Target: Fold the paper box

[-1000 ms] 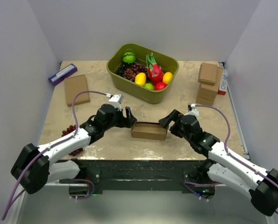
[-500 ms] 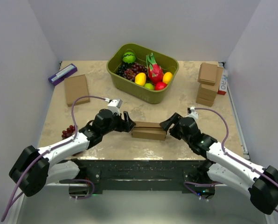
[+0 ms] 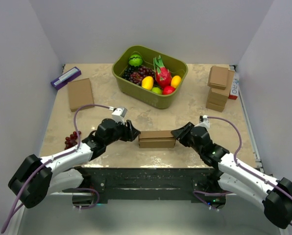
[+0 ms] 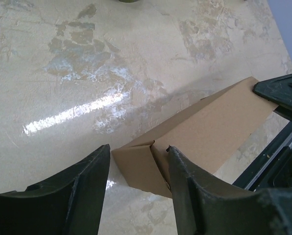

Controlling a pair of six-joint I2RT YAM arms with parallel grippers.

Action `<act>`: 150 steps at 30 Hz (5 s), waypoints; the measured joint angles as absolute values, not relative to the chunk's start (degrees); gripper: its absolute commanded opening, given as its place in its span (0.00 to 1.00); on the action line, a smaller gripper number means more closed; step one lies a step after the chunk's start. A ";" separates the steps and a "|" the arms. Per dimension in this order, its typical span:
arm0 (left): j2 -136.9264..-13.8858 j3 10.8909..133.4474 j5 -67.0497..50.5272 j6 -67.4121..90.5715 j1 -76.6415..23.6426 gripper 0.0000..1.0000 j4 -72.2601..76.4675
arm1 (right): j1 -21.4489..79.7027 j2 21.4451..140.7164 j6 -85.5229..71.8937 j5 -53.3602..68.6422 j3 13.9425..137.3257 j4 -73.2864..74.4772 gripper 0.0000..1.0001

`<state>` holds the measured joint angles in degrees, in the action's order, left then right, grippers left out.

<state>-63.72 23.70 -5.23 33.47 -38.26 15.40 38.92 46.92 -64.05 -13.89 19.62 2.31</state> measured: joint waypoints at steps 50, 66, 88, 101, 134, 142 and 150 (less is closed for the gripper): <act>-60.90 15.09 -15.22 46.35 -38.26 0.32 24.36 | 38.94 44.80 -52.21 -18.41 27.44 19.49 0.37; -61.14 15.11 -15.20 45.89 -38.26 0.31 24.36 | 38.94 44.51 -49.80 -11.75 27.44 17.96 0.27; -62.50 15.44 -14.79 44.27 -38.26 0.27 24.82 | 38.83 47.99 -49.47 -10.74 26.11 14.35 0.00; -63.35 20.64 -7.77 40.62 -41.74 0.34 17.50 | 38.83 52.62 -47.22 -12.45 29.26 14.37 0.36; -66.50 27.20 -8.38 38.39 -42.52 0.68 10.37 | 35.94 53.12 -41.91 -9.04 34.96 23.42 0.49; -67.42 20.36 -10.46 38.33 -42.70 0.56 22.87 | 35.59 51.18 -42.33 -6.20 30.33 18.37 0.36; -62.06 11.05 -9.56 37.71 -47.94 0.57 27.70 | 35.79 40.45 -44.93 -2.35 24.77 20.34 0.43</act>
<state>-62.06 11.05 -9.56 37.71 -47.94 27.70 35.79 40.45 -44.93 -2.35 24.77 20.34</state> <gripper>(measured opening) 0.559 0.378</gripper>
